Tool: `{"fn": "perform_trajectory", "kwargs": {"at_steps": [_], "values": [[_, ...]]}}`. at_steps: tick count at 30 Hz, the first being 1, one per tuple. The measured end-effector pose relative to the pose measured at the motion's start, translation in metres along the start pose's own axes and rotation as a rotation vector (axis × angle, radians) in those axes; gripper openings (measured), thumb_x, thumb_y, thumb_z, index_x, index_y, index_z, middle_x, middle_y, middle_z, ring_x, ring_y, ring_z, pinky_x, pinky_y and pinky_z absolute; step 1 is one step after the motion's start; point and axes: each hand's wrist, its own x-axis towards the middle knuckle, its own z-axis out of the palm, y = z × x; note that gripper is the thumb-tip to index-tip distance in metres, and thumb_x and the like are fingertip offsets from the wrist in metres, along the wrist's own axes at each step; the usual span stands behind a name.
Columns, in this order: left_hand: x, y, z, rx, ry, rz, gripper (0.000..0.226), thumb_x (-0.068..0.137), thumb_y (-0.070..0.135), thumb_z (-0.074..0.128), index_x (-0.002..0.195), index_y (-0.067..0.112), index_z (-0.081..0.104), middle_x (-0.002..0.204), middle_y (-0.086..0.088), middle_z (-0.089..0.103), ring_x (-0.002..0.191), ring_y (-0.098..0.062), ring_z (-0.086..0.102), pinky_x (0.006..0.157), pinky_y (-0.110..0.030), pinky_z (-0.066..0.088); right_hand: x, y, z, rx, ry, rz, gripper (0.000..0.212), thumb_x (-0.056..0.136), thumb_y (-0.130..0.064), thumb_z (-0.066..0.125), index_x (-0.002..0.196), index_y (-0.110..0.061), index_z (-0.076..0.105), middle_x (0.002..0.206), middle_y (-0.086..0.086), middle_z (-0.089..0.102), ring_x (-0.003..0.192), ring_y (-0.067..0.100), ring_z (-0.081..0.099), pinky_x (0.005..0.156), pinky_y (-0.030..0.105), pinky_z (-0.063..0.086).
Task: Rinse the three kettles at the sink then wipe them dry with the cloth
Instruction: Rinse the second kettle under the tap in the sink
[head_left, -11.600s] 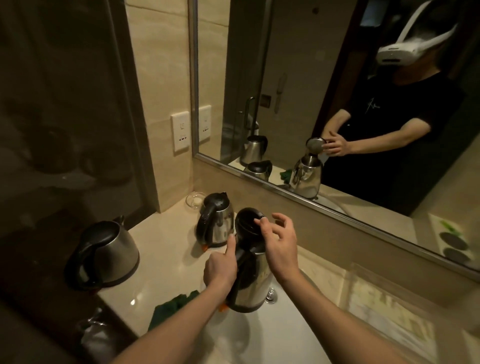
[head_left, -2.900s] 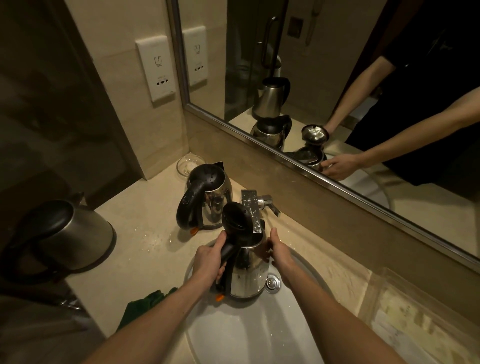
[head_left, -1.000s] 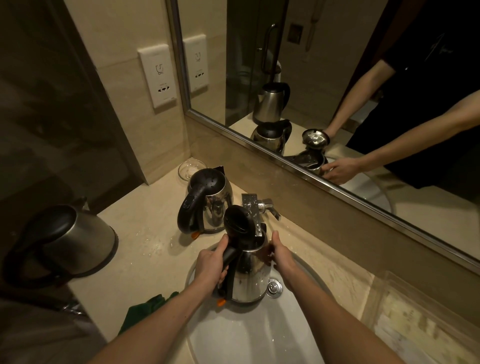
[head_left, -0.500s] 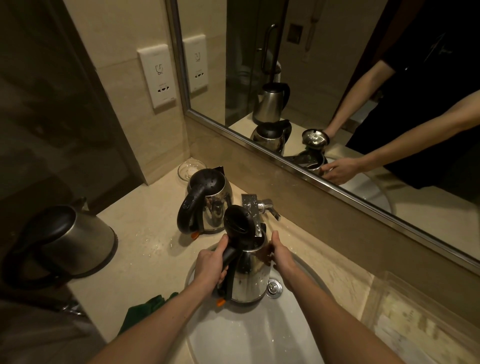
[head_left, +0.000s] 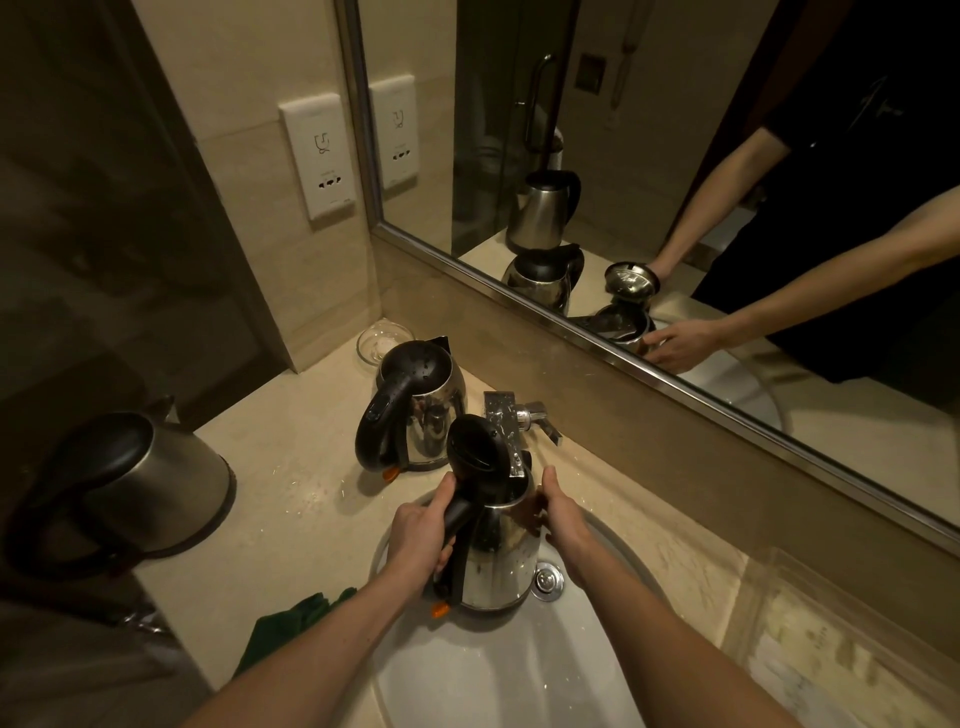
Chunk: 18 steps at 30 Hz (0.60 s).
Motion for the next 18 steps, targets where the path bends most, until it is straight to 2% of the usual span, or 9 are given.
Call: {"fn": "perform_trajectory", "kwargs": {"at_steps": [18], "values": [[0.0006,-0.0002,0.0016,-0.023,0.003,-0.007,0.055,0.096,0.057,0.05,0.067,0.011,0.057,0.044,0.001,0.046,0.036,-0.012,0.043,0.04,-0.023,0.036,0.0014,-0.0001,-0.0011,-0.008,0.004,-0.003,0.064,0.103,-0.047,0.016,0.133,-0.003,0.051,0.14,0.016,0.049,0.132,0.028,0.043,0.112,0.038,0.025]]}}
